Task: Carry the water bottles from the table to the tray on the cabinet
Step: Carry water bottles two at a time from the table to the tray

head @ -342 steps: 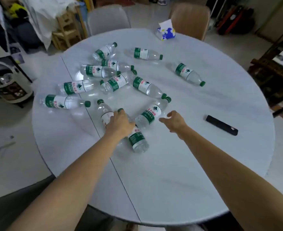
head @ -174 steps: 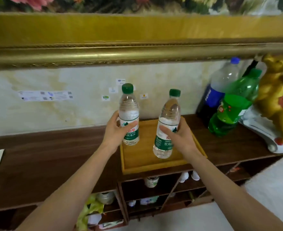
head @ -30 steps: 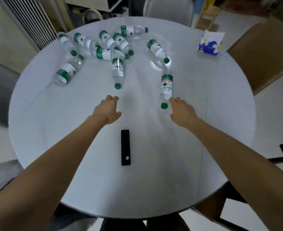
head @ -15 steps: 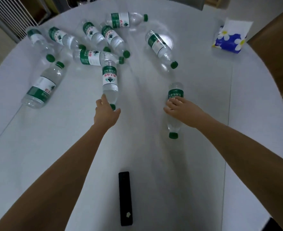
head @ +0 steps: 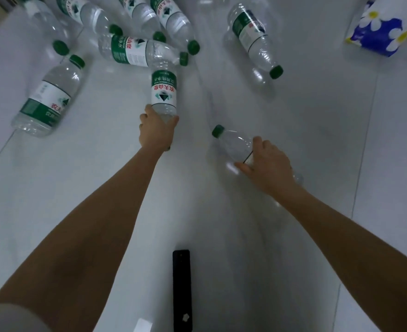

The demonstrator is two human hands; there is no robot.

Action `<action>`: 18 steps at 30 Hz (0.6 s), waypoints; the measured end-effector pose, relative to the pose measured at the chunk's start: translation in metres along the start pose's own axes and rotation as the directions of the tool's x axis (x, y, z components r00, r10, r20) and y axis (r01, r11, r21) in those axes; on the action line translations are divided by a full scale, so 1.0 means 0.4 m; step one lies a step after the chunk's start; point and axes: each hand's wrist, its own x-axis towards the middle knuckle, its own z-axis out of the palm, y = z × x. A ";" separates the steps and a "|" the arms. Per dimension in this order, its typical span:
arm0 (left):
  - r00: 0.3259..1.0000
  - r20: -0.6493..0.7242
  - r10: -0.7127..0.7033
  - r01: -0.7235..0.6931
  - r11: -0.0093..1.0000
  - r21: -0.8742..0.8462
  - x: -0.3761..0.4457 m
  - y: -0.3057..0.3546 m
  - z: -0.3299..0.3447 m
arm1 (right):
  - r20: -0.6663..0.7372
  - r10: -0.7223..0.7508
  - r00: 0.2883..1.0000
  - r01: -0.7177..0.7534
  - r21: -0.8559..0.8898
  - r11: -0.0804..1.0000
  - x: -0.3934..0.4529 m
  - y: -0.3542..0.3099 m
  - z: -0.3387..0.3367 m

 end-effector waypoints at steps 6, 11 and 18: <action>0.968 0.183 0.174 -0.183 0.983 0.030 -0.125 -0.133 -0.066 | 0.041 0.287 0.957 -0.286 0.285 0.915 -0.074 -0.043 0.021; 0.737 0.503 0.451 -0.602 0.776 0.187 -0.233 -0.217 -0.143 | 0.088 0.324 0.942 -0.328 0.442 0.835 -0.177 -0.041 0.039; 0.213 0.836 0.506 -0.971 0.016 0.238 -0.288 -0.136 -0.135 | 0.167 0.443 0.881 -0.447 0.602 0.661 -0.280 -0.023 0.068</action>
